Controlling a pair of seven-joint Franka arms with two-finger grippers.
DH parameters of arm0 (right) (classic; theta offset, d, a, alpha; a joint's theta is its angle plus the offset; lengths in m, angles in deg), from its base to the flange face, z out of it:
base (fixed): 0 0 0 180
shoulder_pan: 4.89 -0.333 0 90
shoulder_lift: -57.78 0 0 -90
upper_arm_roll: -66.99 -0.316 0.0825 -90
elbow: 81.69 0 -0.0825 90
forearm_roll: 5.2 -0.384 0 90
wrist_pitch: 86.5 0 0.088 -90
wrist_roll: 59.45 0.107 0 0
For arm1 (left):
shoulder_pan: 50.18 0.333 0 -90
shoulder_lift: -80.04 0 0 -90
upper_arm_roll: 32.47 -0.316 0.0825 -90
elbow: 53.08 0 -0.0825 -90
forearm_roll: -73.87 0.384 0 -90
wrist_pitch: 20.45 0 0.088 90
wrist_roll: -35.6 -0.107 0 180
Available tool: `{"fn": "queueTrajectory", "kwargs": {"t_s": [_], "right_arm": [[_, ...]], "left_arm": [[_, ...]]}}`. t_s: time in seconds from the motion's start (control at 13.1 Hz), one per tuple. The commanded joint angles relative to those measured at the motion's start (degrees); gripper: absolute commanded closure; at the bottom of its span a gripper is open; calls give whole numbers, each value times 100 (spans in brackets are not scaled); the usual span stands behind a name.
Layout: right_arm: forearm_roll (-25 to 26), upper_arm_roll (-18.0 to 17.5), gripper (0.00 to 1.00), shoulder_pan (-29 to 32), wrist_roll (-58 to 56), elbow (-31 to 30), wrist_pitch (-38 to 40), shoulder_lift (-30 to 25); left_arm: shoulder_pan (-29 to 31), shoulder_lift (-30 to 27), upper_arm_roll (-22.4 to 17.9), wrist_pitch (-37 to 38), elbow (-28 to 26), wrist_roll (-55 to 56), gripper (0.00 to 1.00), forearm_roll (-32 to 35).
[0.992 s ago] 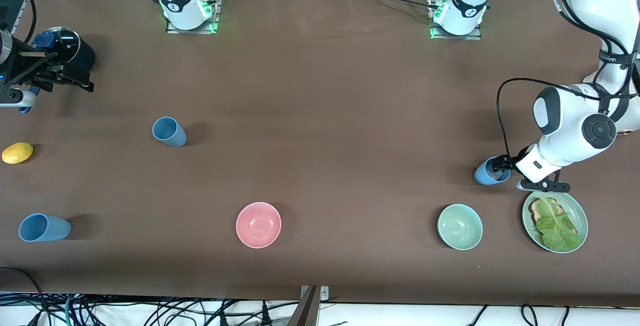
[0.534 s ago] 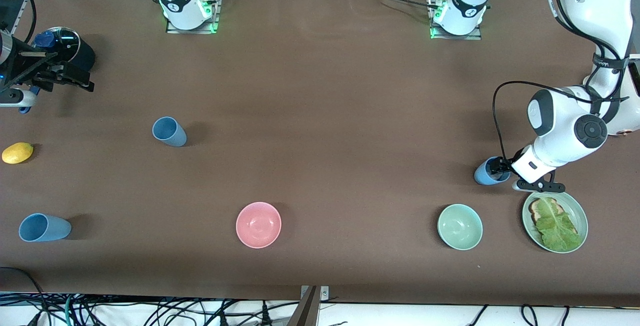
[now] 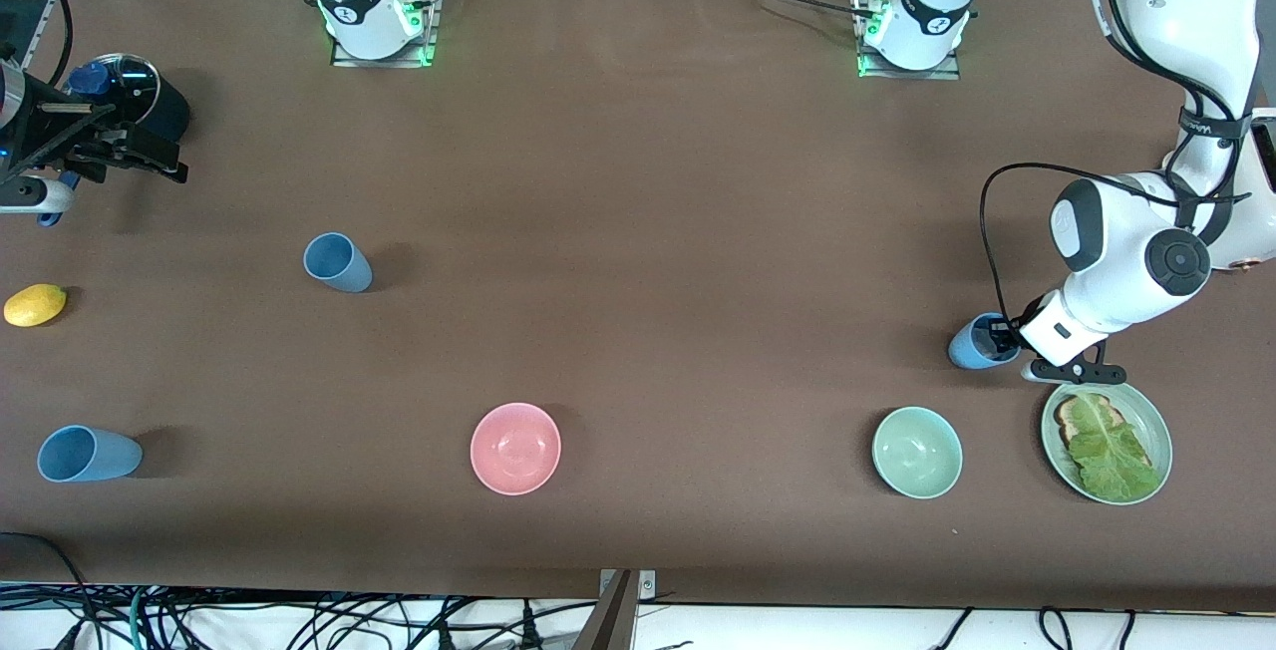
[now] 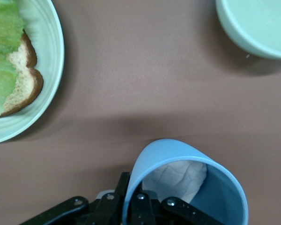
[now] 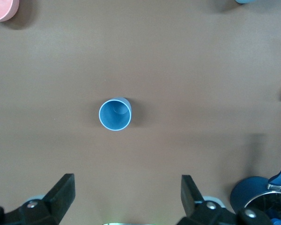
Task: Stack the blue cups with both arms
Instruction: 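Lower the left gripper and close it on the tissue cup's rim, then lift the tissue cup and carry it toward the table center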
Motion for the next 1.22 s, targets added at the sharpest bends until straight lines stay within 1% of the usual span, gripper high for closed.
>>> {"fn": "queueTrajectory", "kwargs": {"t_s": [0.0, 0.15, 0.38, 0.61, 0.76, 0.92, 1.15], "right_arm": [[63, -69, 0, 59, 57, 31, 58, -14], [63, -69, 0, 59, 57, 31, 67, -14], [63, -69, 0, 50, 57, 31, 67, -14], [63, -69, 0, 59, 57, 31, 67, -14], [55, -69, 0, 59, 57, 31, 58, -14], [55, -69, 0, 59, 57, 31, 58, -14], [55, -69, 0, 59, 57, 31, 58, -14]], "left_arm": [[-4, -44, 87, 23, 64, 69, 100, -123], [-30, -123, 175, 128, 144, 280, 100, -123], [-92, -176, 324, 663, 485, 587, 100, -123], [-101, -202, 623, 1209, 741, 1202, 100, -114], [-144, -272, 860, 1325, 750, 1694, 100, -106], [-407, -351, 905, 1395, 750, 2264, 100, -97], [-960, -431, 905, 1404, 750, 3284, 100, -35]]}}
